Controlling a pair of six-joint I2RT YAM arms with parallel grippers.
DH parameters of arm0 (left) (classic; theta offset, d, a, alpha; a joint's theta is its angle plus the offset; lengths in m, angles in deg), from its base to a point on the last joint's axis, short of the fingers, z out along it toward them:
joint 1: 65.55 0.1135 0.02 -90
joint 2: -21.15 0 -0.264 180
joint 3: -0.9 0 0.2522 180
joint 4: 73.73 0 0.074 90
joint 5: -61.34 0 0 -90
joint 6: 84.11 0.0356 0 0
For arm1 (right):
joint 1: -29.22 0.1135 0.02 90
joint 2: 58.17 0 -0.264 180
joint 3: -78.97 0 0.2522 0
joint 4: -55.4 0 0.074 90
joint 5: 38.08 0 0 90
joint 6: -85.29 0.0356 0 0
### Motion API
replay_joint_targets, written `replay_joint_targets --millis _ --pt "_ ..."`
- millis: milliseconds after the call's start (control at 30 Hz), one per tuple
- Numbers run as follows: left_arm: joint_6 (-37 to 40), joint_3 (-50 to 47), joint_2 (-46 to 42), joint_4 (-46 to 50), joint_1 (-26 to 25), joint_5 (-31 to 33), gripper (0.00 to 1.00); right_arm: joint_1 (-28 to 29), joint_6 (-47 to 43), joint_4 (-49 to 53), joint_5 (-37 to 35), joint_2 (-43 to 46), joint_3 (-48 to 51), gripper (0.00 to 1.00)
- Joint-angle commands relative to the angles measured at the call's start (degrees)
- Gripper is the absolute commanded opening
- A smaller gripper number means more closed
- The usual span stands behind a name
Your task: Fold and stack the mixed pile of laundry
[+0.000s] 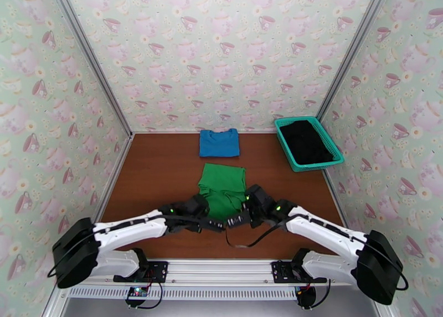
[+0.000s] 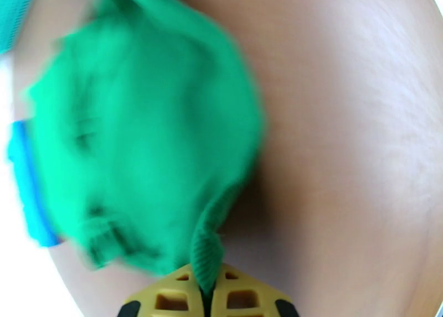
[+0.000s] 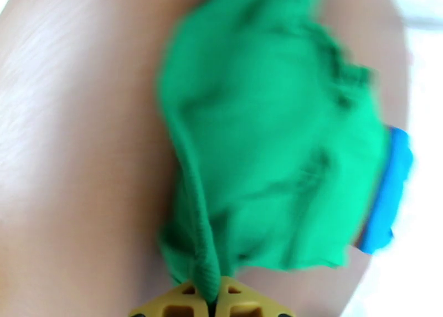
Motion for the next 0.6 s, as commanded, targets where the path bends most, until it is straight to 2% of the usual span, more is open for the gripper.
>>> replay_joint_targets --millis 0,133,367,567 --pt "1.68 4.59 -1.03 -0.09 3.56 -2.42 0.0 -3.58 5.96 -6.67 2.08 -1.01 -2.56 0.0" --pt "3.63 8.96 3.15 -2.32 9.12 -5.56 0.0 -7.87 11.06 -13.6 2.01 -6.21 -5.83 0.0" --pt "5.68 20.34 17.96 -6.98 17.65 -7.71 0.0 -13.35 17.56 -18.44 0.12 -21.76 -16.48 0.0" --pt "6.66 28.79 29.56 -6.77 21.13 -9.2 0.0 -15.44 20.06 -20.17 -0.44 -32.96 -23.76 0.0"
